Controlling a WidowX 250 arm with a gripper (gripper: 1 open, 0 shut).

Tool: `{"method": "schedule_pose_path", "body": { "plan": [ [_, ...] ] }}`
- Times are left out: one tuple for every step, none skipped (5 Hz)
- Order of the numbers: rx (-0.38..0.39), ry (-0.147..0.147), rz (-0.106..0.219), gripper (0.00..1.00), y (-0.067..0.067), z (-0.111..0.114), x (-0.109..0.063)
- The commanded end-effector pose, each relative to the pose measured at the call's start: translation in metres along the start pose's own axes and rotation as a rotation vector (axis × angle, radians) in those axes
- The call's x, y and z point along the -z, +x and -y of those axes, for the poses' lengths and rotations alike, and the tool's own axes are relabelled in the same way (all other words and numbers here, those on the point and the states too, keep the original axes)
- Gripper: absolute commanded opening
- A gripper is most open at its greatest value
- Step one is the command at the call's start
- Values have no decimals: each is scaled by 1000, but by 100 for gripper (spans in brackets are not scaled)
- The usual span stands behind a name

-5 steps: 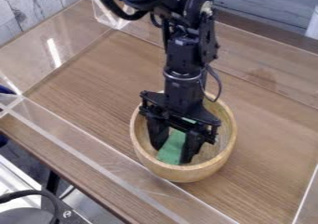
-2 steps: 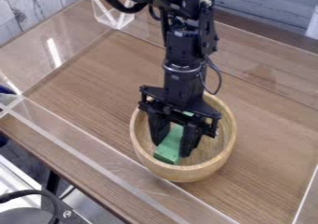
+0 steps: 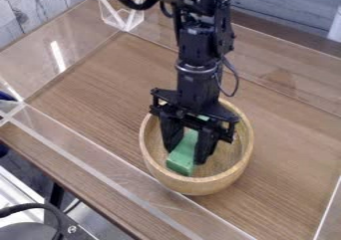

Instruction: Put the green block in the brown bowl

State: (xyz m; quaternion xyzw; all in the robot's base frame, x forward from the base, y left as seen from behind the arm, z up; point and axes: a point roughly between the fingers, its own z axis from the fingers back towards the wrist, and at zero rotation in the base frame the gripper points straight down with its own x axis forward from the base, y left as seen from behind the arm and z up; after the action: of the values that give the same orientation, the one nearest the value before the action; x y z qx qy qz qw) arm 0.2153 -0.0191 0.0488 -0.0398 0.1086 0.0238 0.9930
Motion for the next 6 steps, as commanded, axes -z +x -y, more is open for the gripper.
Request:
{"method": "schedule_pose_path", "body": {
  "plan": [
    [1, -9, 72, 0, 10, 2, -18],
    [2, -11, 72, 0, 12, 3, -19],
    [3, -13, 73, 0, 13, 4, -20],
    [4, -16, 74, 0, 14, 4, -22],
    [5, -19, 76, 0, 15, 5, -24],
    [7, -21, 78, 0, 16, 6, -26]
  ]
}}
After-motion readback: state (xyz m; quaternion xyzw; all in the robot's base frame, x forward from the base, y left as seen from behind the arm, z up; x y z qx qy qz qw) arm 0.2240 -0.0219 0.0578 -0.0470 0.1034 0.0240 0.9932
